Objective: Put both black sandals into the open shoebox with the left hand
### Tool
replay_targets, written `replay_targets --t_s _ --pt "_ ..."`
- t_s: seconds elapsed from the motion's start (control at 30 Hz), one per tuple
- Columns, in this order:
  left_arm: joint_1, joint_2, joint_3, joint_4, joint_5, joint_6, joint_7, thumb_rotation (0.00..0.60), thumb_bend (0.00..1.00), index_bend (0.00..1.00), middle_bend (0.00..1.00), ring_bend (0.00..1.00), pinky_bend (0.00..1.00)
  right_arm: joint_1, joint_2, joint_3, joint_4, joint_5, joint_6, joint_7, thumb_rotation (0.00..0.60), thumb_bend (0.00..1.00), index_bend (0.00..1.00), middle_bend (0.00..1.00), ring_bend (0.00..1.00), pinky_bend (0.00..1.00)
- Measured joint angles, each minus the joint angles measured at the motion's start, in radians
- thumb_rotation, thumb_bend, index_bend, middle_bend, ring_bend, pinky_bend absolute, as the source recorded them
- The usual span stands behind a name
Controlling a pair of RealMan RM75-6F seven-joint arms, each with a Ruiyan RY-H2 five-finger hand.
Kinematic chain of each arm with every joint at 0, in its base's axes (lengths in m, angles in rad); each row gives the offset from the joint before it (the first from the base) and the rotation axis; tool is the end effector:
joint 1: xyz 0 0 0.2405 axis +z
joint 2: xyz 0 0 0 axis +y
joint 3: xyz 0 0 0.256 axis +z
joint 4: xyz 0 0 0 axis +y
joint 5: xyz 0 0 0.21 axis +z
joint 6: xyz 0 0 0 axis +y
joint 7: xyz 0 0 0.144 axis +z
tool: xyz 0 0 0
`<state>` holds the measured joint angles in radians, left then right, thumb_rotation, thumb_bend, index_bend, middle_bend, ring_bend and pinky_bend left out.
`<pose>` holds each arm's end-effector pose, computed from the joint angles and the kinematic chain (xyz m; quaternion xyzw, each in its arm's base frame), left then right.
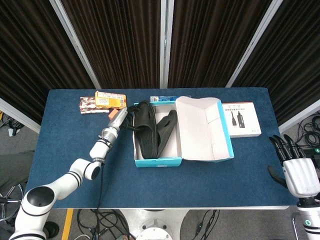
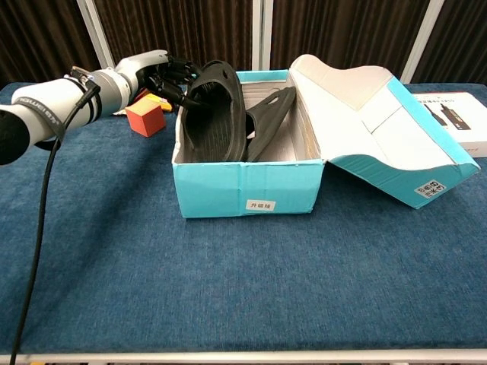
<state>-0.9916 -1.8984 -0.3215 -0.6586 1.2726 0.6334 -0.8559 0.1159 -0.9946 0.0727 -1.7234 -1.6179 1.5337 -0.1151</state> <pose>-0.1365 0.4537 -0.0669 -0.5277 -0.6453 -0.4894 0.2562 -0.2707 -0.1913 0.1901 0.6423 -0.2891 0.4044 0.5834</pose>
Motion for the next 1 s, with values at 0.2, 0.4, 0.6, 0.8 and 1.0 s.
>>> replay_targets --t_s 0.2,0.4,0.6,0.8,1.0 --pt "0.007 -0.001 0.036 0.009 0.042 0.03 0.007 0.6 0.05 0.19 0.15 0.38 0.42 -0.003 0.002 -0.001 -0.001 -0.001 0.003 0.0 0.6 0.24 0.07 0.1 0.04 0.22" --pt "0.016 0.011 0.045 -0.01 0.047 0.049 0.039 0.6 0.05 0.09 0.02 0.03 0.29 -0.003 0.003 -0.002 0.002 -0.004 0.004 0.007 0.6 0.24 0.07 0.1 0.04 0.22" --pt "0.032 0.053 0.055 -0.065 0.055 0.079 0.082 0.6 0.05 0.07 0.01 0.0 0.13 -0.004 0.003 -0.003 0.008 -0.007 0.007 0.015 0.6 0.24 0.07 0.1 0.04 0.22" --pt "0.049 0.136 0.069 -0.156 0.062 0.076 0.106 0.6 0.05 0.05 0.0 0.0 0.07 -0.005 0.001 -0.004 0.013 -0.011 0.01 0.021 0.6 0.24 0.07 0.1 0.04 0.22" --pt "0.072 0.226 0.069 -0.272 0.079 0.118 0.112 0.6 0.05 0.06 0.0 0.0 0.07 -0.003 0.002 -0.003 0.01 -0.013 0.007 0.017 0.6 0.24 0.07 0.1 0.04 0.22"
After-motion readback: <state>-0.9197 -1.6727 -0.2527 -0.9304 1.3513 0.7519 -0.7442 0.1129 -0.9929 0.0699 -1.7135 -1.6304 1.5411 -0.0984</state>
